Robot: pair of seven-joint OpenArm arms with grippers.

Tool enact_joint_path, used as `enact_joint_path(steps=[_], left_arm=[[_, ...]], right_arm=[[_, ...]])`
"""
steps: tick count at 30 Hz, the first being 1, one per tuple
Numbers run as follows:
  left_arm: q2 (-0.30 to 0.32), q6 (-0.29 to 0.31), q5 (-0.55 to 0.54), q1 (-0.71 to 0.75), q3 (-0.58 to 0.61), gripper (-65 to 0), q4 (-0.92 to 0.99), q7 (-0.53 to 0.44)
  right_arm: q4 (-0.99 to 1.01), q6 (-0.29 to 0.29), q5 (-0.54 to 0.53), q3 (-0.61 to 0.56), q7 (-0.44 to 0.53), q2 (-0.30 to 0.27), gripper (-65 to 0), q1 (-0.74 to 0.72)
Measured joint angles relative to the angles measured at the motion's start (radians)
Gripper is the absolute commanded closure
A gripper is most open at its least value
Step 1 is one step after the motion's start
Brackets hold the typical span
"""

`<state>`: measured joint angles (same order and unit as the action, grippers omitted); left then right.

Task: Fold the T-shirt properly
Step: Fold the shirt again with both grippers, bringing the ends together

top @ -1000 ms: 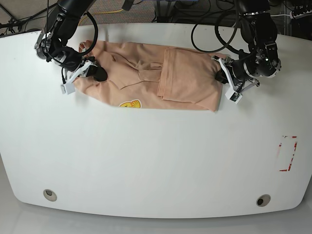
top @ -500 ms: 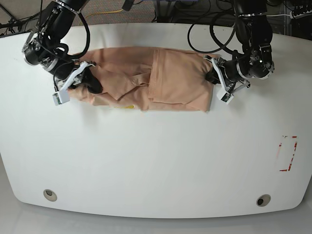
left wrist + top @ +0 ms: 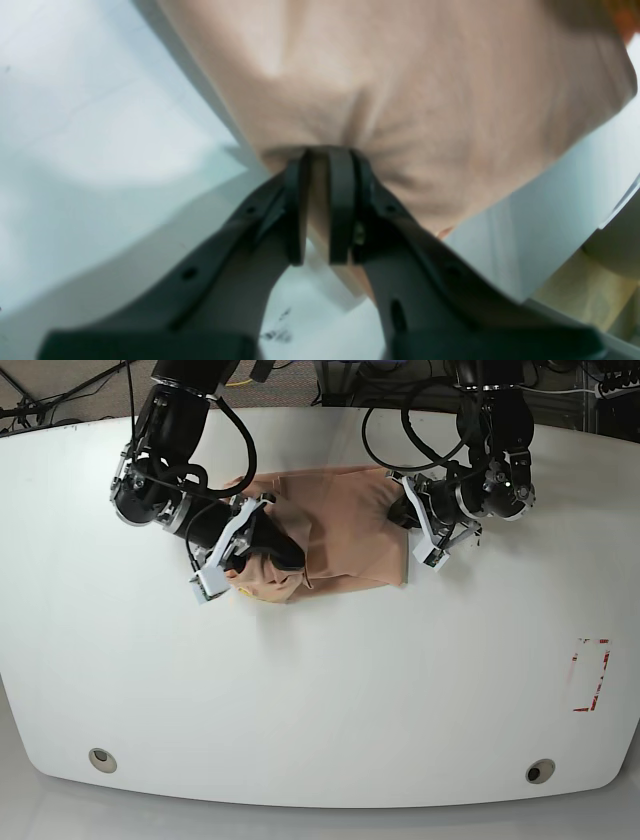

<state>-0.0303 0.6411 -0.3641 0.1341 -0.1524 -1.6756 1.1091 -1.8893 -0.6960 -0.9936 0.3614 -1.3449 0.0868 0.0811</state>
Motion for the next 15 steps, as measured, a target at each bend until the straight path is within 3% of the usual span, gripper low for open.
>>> enact_joint_path(steps=[4, 8, 15], left_arm=[[0.000, -0.002, -0.001, 0.000, 0.000, -5.0, 0.000, 0.000], [0.000, -0.001, -0.003, 0.002, 0.000, -5.0, 0.000, 0.000], [0.000, -0.001, -0.006, 0.001, 0.000, -5.0, 0.000, 0.000]], right_arm=[[0.002, 0.000, 0.129, -0.070, 0.003, 0.022, 0.0, -0.010], [0.004, 0.000, 0.210, -0.178, 0.094, 0.018, -2.9, -0.024], [0.042, 0.001, 0.345, -0.296, 0.150, 0.017, -3.6, -0.026]])
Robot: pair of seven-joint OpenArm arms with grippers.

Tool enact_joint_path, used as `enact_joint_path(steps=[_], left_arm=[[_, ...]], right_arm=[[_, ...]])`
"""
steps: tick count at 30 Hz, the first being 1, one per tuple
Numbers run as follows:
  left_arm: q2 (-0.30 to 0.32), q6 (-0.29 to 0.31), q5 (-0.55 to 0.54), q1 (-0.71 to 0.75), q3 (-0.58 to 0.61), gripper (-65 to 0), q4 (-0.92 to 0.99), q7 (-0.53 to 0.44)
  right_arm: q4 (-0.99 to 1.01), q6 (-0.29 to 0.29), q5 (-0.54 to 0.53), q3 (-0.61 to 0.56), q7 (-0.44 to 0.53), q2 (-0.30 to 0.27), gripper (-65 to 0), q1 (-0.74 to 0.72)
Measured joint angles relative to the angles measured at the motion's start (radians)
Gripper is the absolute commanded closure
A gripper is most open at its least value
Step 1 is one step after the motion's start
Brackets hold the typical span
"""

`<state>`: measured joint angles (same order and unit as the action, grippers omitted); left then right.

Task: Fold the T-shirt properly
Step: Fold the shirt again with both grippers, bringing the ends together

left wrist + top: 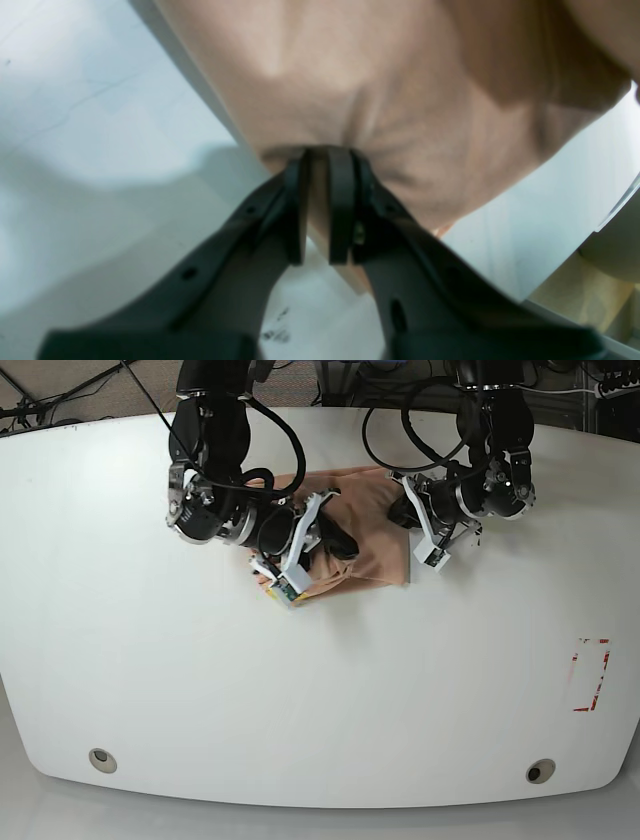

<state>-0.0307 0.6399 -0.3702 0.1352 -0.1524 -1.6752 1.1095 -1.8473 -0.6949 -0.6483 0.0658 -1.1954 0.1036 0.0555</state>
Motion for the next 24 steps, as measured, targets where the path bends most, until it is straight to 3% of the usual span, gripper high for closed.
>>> enact_joint_path(steps=[2, 3, 6, 7, 11, 13, 18, 21, 24], left_arm=[[-0.003, 0.000, 0.003, -0.002, -0.001, -5.0, 0.000, 0.000], [-0.003, 0.000, 0.003, -0.003, -0.001, -5.0, 0.000, 0.000], [-0.002, 0.000, 0.003, -0.002, -0.001, -5.0, -0.001, 0.000], [-0.002, 0.000, 0.003, -0.002, -0.001, -5.0, -0.001, 0.000], [-0.003, 0.000, 0.003, -0.003, -0.001, -5.0, 0.000, -0.001], [-0.002, 0.000, 0.003, -0.002, -0.001, -5.0, -0.001, -0.005], [-0.003, 0.001, 0.008, 0.002, -0.002, -5.0, -0.001, -0.030], [-0.003, 0.049, 0.011, 0.000, -0.008, -5.0, -0.008, -0.029], [-0.006, 0.057, 0.011, 0.006, -0.067, -5.0, -0.062, -0.023]], right_arm=[[0.055, 0.002, 0.033, -0.037, 0.043, 0.002, -7.3, -0.013], [0.072, 0.003, 0.042, -0.046, 0.061, 0.002, -12.0, -0.018], [0.123, 0.006, 0.072, -0.091, 0.091, 0.000, -29.6, -0.038], [0.127, 0.006, 0.077, -0.101, 0.095, -0.001, -38.2, -0.042], [0.113, 0.004, 0.140, -0.141, 0.085, -0.003, -59.3, -0.056], [0.062, 0.006, 0.159, -0.167, 0.085, -0.019, -63.3, -0.055], [-0.060, 0.002, 0.155, -0.244, 0.085, -0.076, -63.3, -0.032], [-0.073, -0.004, 0.152, -0.211, 0.086, -0.087, -63.3, -0.017], [-0.103, -0.002, 0.154, -0.165, 0.089, -0.109, -63.3, 0.014]])
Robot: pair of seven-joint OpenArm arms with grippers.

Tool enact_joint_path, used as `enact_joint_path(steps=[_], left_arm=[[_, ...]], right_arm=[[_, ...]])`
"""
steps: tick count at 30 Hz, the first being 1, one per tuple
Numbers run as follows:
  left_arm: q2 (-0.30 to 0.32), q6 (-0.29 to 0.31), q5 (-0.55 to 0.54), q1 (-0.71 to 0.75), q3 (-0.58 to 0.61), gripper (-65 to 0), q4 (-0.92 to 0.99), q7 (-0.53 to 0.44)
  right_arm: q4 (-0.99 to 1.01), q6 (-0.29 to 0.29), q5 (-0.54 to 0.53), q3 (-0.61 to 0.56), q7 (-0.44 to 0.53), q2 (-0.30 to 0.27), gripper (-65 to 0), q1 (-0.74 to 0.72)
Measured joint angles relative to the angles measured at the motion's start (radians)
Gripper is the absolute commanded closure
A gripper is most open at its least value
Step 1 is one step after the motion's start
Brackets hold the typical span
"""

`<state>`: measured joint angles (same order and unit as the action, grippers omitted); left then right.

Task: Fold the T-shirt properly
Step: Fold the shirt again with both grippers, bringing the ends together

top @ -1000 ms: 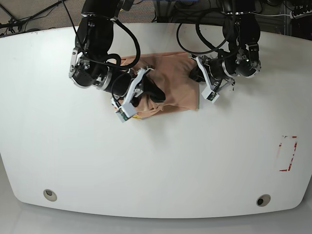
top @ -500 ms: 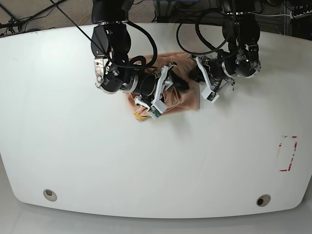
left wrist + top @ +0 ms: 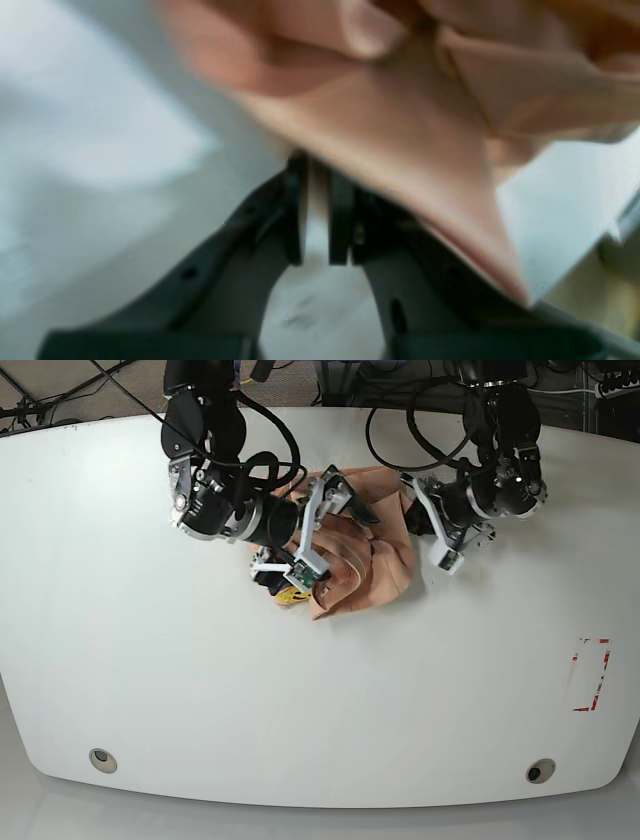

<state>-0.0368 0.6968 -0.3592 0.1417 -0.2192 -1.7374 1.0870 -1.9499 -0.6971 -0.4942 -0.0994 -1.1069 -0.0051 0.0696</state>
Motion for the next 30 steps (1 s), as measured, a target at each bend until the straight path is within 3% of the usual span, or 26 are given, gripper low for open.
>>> enact_joint_path(steps=[2, 14, 19, 26, 30], left_arm=[[0.005, -0.002, 0.012, -0.004, -0.055, -5.0, -0.040, -0.002], [0.075, 0.000, 0.010, -0.002, -0.060, -5.0, -0.101, 0.000], [0.084, 0.000, 0.006, 0.015, -0.106, -5.0, -0.103, 0.006], [0.095, 0.000, 0.008, 0.011, -0.180, -5.0, -0.108, 0.005], [0.111, 0.000, 0.009, 0.011, -0.198, -5.0, -0.109, 0.005]], right_arm=[[-0.002, 0.001, 0.008, 0.031, -0.005, -0.021, -63.3, 0.014], [-0.009, 0.001, 0.009, 0.109, -0.004, -0.057, -62.3, 0.096], [-0.011, 0.001, 0.002, 0.097, -0.017, -0.076, -48.8, 0.144], [-0.012, 0.000, -0.001, -0.147, 0.000, -0.063, -31.5, 0.171], [-0.011, -0.002, 0.005, -0.158, 0.011, -0.046, -18.9, 0.125]])
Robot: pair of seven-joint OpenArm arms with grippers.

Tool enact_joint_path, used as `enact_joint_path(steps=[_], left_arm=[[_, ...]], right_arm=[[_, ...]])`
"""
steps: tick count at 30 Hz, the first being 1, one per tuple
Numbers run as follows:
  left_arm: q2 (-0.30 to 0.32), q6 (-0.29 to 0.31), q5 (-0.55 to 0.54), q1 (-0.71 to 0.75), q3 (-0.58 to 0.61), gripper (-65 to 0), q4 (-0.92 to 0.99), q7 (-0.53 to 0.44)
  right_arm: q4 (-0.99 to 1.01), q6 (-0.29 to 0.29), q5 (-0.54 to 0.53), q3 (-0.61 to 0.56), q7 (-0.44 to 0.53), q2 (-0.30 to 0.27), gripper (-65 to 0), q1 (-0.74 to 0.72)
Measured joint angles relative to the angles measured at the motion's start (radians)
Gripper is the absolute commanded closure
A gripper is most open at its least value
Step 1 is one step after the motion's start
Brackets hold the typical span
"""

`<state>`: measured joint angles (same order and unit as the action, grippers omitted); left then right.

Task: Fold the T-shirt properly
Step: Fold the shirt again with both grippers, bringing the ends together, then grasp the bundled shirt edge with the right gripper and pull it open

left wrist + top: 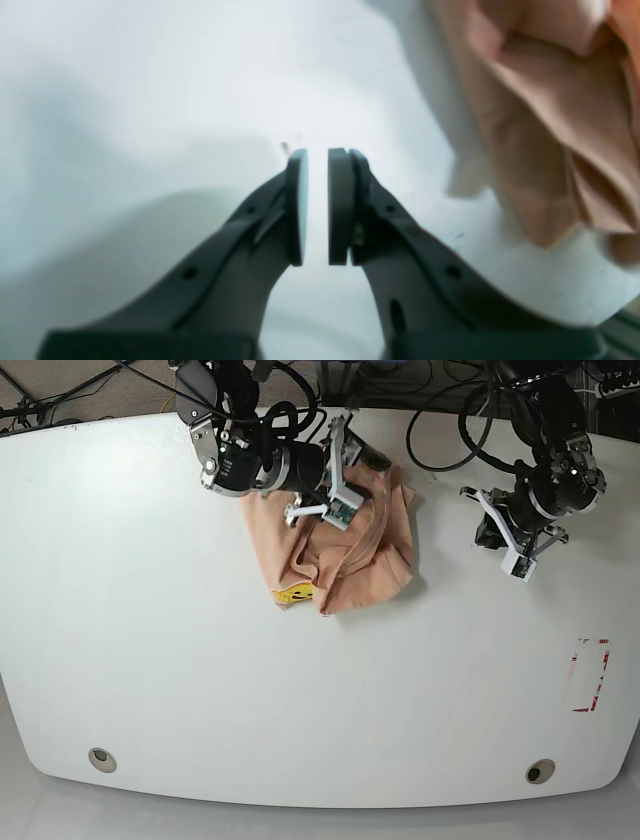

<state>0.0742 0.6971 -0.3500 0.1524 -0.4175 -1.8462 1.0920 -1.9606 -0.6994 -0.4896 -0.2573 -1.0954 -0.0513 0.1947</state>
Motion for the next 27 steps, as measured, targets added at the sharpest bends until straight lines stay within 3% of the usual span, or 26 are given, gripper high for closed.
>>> enact_joint_path(steps=[3, 6, 11, 15, 20, 23, 27], left_arm=[[0.038, 0.000, -0.002, -0.001, -0.010, -5.0, -0.001, -0.002], [0.055, 0.000, -0.001, -0.006, -0.014, -5.0, -0.002, -0.002], [0.064, 0.000, -0.006, 0.005, -0.034, -5.0, -0.010, -0.001], [0.082, 0.000, -0.002, -0.003, -0.040, -5.0, -0.002, -0.002], [0.081, 0.000, -0.001, 0.006, -0.041, -5.0, 0.008, 0.000], [0.080, 0.000, -0.003, 0.005, -0.039, -5.0, 0.009, -0.001], [0.080, 0.000, -0.002, 0.016, -0.039, -5.0, 0.009, -0.001]], right_arm=[[0.016, 0.011, 0.041, -0.011, -0.004, 0.032, -12.8, -0.054], [0.055, 0.006, 0.018, -0.031, 0.003, 0.046, -14.9, -0.110], [0.020, -0.003, -0.031, 0.062, 0.008, 0.053, -24.9, -0.112], [0.064, 0.016, -0.033, 0.203, -0.006, 0.032, -36.5, -0.154], [0.085, -0.001, -0.140, 0.268, 0.017, 0.001, -54.4, -0.157], [0.140, 0.002, -0.116, 0.294, 0.000, -0.013, -59.9, -0.190], [0.189, 0.007, -0.131, 0.302, 0.019, -0.010, -59.8, -0.227]])
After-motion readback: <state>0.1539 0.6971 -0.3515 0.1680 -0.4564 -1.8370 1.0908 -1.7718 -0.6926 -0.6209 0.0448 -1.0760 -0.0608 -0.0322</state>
